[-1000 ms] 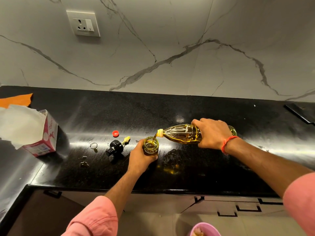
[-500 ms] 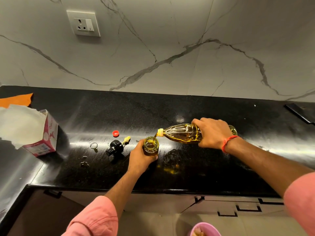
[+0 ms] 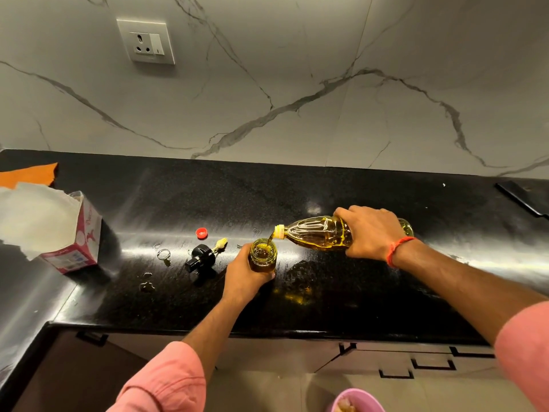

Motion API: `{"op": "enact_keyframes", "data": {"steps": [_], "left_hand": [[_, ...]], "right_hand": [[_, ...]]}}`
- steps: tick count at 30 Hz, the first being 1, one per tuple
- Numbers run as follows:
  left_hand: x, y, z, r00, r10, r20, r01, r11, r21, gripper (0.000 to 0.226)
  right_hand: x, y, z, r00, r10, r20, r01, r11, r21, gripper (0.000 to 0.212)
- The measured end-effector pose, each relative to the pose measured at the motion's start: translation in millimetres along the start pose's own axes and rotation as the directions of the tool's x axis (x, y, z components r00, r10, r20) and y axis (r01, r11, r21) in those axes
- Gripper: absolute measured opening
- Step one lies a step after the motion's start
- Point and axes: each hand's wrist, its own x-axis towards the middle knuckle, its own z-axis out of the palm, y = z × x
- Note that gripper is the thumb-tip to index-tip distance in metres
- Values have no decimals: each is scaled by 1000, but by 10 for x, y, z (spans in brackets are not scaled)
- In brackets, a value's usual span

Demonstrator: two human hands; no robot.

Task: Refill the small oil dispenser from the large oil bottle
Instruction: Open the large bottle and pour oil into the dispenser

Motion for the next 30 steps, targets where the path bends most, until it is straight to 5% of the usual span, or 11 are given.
{"op": "enact_keyframes", "data": {"steps": [30], "left_hand": [[10, -15, 7, 1000, 1, 0, -1, 1000, 10, 68]], "right_hand": [[-17, 11, -6, 1000, 1, -7, -2, 1000, -10, 69]]}}
